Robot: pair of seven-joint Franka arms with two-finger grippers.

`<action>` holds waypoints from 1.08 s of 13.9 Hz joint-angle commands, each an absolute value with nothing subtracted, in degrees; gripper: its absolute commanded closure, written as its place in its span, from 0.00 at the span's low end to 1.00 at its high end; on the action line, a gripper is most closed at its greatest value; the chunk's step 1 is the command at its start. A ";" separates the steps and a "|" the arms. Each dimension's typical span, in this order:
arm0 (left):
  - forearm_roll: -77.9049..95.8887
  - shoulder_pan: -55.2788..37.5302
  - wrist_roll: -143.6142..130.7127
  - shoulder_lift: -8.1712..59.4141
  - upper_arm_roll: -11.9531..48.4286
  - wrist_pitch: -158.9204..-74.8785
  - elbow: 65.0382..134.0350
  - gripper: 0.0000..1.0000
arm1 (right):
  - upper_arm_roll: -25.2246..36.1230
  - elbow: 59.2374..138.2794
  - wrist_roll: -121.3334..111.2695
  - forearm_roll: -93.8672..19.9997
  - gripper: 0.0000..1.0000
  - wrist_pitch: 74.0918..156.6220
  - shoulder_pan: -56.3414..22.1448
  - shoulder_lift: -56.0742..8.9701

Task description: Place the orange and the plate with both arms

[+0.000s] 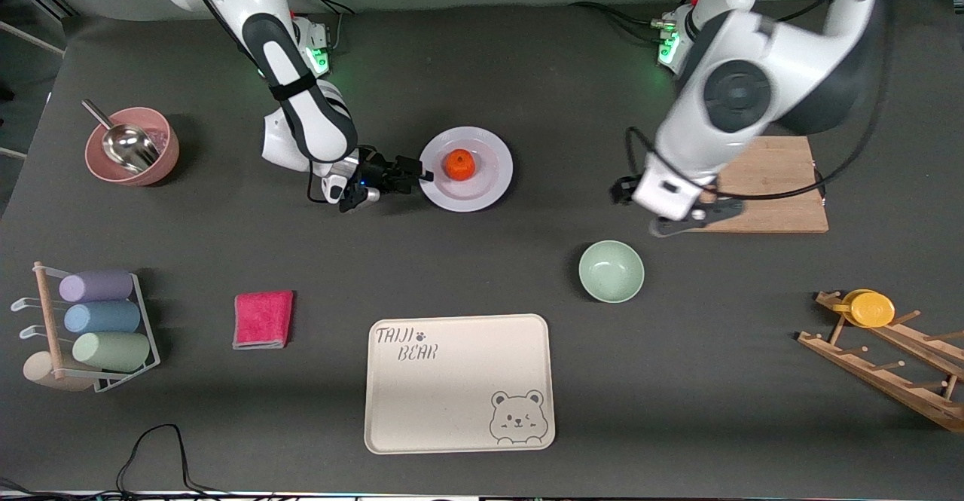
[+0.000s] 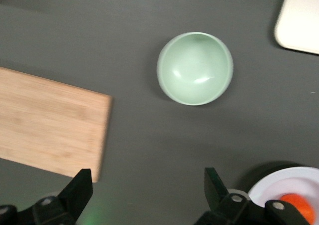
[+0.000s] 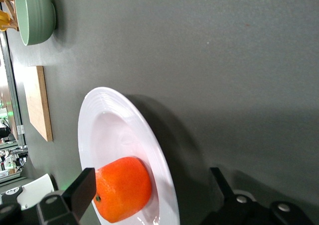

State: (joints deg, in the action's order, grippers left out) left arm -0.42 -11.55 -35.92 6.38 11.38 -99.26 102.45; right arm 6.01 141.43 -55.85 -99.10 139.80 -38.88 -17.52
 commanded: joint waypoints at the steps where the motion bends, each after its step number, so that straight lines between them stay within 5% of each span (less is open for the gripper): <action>1: 0.53 -12.31 -27.97 2.65 4.86 -95.38 104.59 0.00 | 6.42 142.56 -60.20 -101.16 0.00 139.75 -38.58 -17.23; 6: -0.35 -10.38 -8.90 -0.17 -6.85 -93.69 103.98 0.00 | 6.50 142.82 -60.82 -101.34 0.08 136.94 -38.50 -17.31; 10: -1.14 3.67 -2.82 -0.70 1.92 -91.69 103.18 0.00 | 6.59 143.44 -65.02 -102.56 0.15 132.90 -38.06 -17.75; 13: -3.25 3.96 -2.81 -0.97 2.11 -87.30 99.76 0.00 | 6.59 143.61 -69.34 -105.82 0.24 131.84 -38.06 -19.42; 15: -4.91 2.82 -3.77 -3.50 2.11 -85.61 100.71 0.00 | 6.59 143.61 -69.43 -105.82 0.40 131.84 -38.06 -19.42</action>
State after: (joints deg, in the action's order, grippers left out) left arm -2.87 3.41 -3.55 -0.62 1.50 -88.17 100.51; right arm 6.38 143.64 -66.90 -104.01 132.68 -38.29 -19.12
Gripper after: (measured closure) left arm 0.000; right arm 0.247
